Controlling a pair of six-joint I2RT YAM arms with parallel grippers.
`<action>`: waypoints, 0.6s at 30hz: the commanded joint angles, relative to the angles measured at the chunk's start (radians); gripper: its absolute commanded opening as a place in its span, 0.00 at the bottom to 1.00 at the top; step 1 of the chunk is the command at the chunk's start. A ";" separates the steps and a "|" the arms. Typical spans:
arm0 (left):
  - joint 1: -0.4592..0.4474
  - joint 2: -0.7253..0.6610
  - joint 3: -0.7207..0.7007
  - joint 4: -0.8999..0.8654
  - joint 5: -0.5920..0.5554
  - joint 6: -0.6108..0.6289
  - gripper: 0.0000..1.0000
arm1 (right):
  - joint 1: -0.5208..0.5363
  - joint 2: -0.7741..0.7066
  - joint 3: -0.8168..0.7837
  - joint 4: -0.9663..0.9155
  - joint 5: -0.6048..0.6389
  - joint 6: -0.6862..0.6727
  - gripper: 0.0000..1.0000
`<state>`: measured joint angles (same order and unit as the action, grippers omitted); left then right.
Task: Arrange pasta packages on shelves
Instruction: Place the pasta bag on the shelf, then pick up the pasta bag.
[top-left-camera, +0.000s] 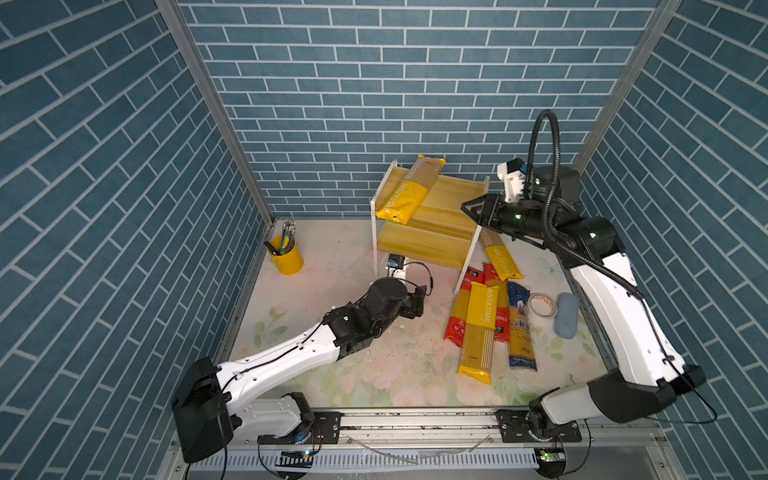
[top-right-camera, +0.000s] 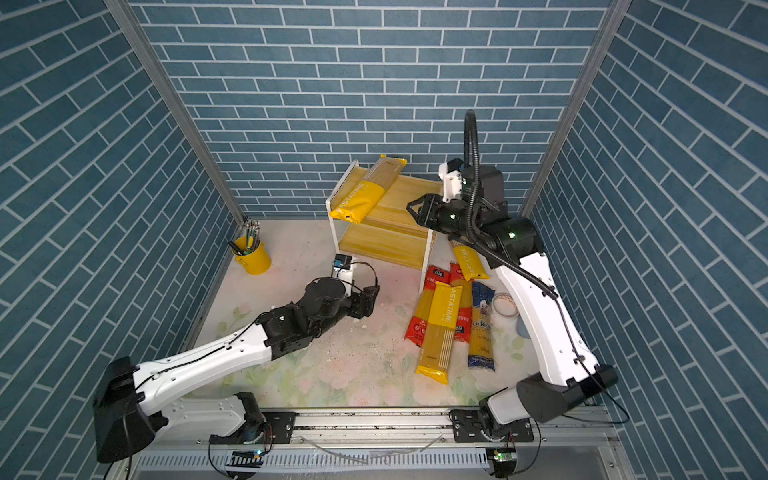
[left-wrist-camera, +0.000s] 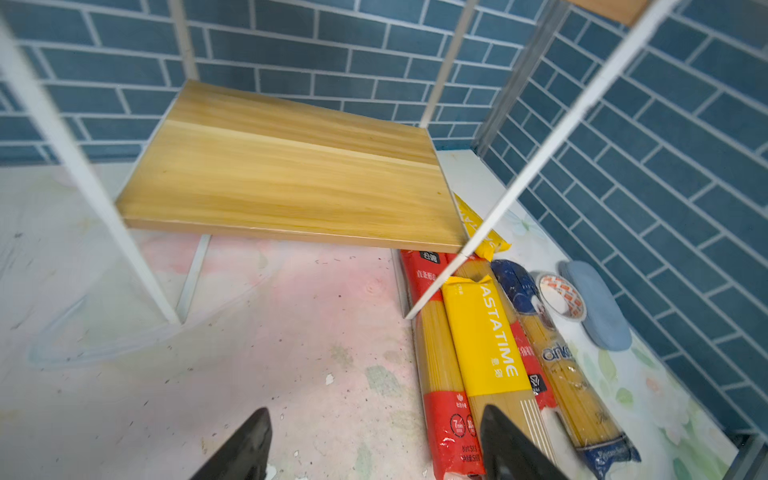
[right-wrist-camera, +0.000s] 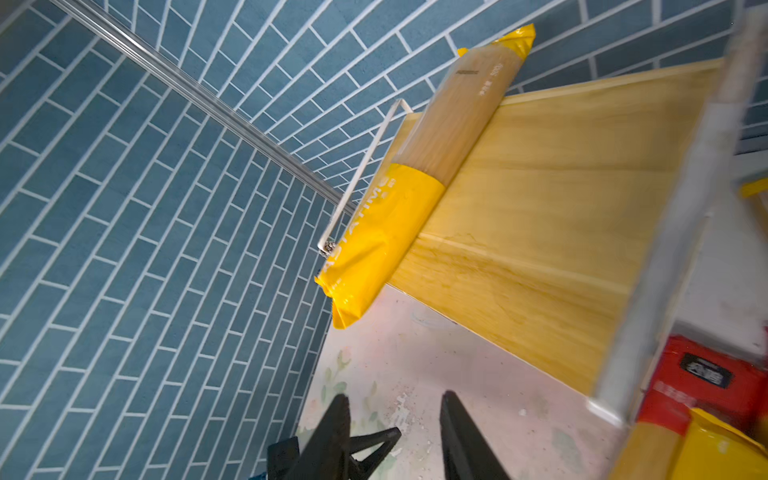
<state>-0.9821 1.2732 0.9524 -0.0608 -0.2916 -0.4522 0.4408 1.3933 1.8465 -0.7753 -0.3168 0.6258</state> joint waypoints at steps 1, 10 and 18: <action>-0.046 0.091 0.054 0.069 0.056 0.076 0.80 | -0.067 -0.116 -0.179 0.010 0.024 -0.073 0.38; -0.112 0.335 0.155 0.088 0.261 -0.013 0.76 | -0.227 -0.384 -0.649 0.022 0.026 0.002 0.38; -0.132 0.472 0.146 0.166 0.292 -0.141 0.69 | -0.234 -0.391 -1.031 0.189 -0.019 0.155 0.33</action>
<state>-1.1053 1.7226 1.0901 0.0597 -0.0196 -0.5335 0.2108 1.0065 0.9062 -0.6624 -0.3126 0.6933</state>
